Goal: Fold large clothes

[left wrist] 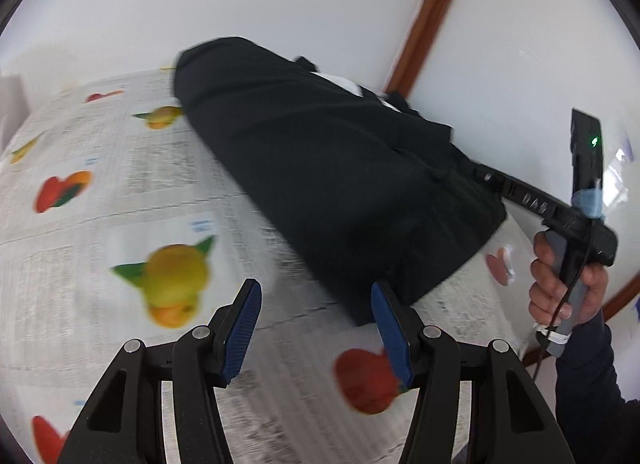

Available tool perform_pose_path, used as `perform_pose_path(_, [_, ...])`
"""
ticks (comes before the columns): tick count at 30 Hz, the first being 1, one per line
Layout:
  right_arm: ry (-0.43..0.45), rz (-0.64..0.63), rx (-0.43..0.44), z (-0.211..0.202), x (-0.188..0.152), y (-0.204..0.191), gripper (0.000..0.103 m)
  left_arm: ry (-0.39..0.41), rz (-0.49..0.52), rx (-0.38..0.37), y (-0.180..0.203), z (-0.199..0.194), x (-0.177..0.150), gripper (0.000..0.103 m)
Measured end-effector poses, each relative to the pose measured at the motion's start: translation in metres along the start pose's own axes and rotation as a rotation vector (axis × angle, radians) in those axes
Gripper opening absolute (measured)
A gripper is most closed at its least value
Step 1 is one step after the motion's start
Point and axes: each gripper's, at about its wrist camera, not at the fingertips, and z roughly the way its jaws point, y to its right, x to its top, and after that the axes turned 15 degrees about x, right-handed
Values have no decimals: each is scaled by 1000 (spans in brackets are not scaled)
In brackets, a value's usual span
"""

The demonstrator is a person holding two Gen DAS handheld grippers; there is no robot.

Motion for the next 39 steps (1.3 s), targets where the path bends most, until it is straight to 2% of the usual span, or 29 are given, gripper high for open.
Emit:
perform_pose_path(5, [-84,-70,-141,12,-22,14,48,-14,24,-19,21,15,3,55])
perform_pose_path(11, [-145,11,-144,36,-38,26,47,-28,17,21,34,31,5,53])
perform_pose_path(13, [-167,2,-149,47,-41,21,42,-23,12,32,36,34,7,48])
perform_pose_path(14, [-197,-9,-151,56,-43,16,36,-18,1,32,36,34,7,45])
perform_pose_path(16, [-197,-28,-158,68,-47,4,29,-11,-10,52,35,35,10,27])
perform_pose_path(17, [-199,-40,-156,72,-48,-1,23,-6,-8,71,34,35,10,23])
perform_pose_path(18, [-205,-46,-146,76,-47,-8,13,-9,-5,76,31,35,10,19])
perform_pose_path(19, [-213,-35,-121,82,-46,-14,8,-12,-8,75,29,35,10,16])
perform_pose_path(21, [-216,-20,-112,94,-44,-27,5,-3,-9,79,22,34,9,13])
perform_pose_path(27, [-234,-50,-83,140,-37,-92,3,16,-55,114,-11,18,2,11])
perform_pose_path(35, [-261,-109,31,213,-34,-233,2,22,-140,206,-88,-14,-21,11])
perform_pose_path(39, [-267,-84,94,239,-25,-298,2,12,-184,205,-115,-24,-31,13])
